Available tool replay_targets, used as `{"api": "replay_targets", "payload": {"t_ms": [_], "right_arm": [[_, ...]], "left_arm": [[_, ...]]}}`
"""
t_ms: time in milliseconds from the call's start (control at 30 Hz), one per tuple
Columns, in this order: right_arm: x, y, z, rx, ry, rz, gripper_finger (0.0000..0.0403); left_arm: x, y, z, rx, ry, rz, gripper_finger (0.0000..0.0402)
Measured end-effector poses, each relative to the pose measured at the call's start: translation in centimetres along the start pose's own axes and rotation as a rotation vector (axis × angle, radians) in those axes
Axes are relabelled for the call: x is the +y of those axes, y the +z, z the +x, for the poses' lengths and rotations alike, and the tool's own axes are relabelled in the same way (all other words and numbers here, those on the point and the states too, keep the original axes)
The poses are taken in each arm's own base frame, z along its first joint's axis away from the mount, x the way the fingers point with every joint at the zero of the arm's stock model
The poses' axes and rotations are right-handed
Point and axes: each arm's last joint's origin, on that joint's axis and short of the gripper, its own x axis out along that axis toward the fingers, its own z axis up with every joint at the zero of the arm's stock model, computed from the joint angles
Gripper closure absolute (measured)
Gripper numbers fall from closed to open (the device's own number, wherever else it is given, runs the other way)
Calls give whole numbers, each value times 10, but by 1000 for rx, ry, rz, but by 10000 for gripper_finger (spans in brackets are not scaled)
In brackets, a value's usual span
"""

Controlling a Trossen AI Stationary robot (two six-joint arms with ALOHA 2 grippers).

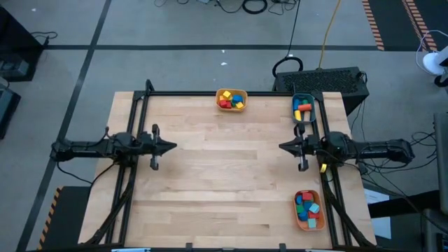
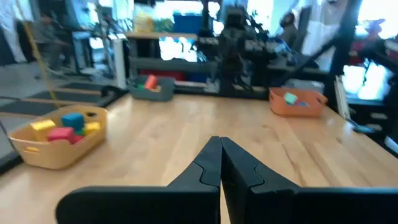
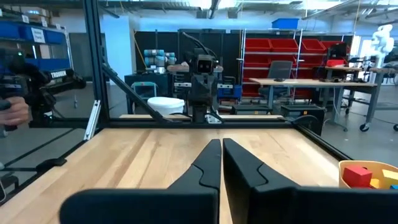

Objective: Sort blocks by size
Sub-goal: Return to Home Position

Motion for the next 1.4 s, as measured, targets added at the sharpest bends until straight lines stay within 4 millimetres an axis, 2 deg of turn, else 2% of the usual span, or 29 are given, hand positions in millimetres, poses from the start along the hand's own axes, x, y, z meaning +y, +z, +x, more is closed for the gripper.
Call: {"api": "replay_targets", "payload": {"t_ms": [300,600,1400], "right_arm": [[0,-1,-13,-3,-3,6,403],[-1,-9,-13,84,-17,54,403],[0,-10,-13,98,-6,51,403]], "left_arm": [[2,5,-4,-61,17,-12,396],[2,4,-3,-50,0,-20,396],[1,5,-3,-54,-19,-54,396]]}}
